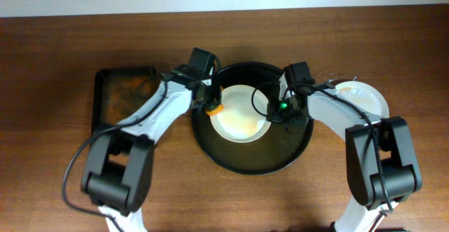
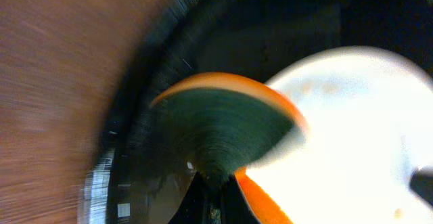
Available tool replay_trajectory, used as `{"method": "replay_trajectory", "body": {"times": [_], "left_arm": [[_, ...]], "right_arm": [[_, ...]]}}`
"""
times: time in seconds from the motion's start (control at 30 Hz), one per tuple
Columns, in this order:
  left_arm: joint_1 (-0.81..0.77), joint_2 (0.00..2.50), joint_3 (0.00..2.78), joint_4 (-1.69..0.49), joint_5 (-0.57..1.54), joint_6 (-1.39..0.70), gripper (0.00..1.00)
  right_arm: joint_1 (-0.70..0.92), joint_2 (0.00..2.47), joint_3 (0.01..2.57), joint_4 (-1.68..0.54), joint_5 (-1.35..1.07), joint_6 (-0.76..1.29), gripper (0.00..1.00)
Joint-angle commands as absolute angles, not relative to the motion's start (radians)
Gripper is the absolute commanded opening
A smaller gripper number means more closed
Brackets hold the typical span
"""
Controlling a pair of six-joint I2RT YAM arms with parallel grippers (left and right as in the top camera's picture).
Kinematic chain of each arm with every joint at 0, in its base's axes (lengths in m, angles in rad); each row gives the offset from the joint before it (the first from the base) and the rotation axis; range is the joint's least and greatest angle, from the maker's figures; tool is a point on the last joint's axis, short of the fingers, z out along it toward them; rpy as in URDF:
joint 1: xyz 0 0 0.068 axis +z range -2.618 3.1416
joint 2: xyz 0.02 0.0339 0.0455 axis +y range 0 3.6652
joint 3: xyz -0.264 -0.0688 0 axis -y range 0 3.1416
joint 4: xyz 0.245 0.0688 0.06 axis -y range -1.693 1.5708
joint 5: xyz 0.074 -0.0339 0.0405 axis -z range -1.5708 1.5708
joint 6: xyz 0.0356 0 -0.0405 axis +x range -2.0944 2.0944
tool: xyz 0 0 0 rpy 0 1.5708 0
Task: Clean dirty plates on tray and stack at the side
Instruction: 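Grasp the last plate with the right gripper and scrub it with the sponge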
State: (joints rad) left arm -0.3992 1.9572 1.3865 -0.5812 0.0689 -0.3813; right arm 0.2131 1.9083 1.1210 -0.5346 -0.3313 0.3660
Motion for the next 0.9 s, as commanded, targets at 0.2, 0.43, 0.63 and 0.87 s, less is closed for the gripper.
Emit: {"method": "replay_trajectory", "body": {"times": [0.2,0.43,0.63,0.87], "left_arm": [[-0.387,1.693,1.39,-0.65,0.037,-0.373,0.0],[-0.522,1.929,1.39,-0.598,0.072,-0.372,0.0],[-0.547,2.058,1.39,-0.567,-0.29,-0.36,0.0],[-0.547,2.059,1.392,-0.631,-0.537,-0.342,0.0]], "right_arm": [[0.223,1.948,1.072,-0.572,-0.284,0.36,0.04],[0.223,1.948,1.072,-0.573,-0.284,0.36,0.04],[0.223,1.948,1.072,-0.577,-0.284,0.36,0.04],[0.223,1.948,1.072,-0.577,-0.284,0.36,0.04]]}}
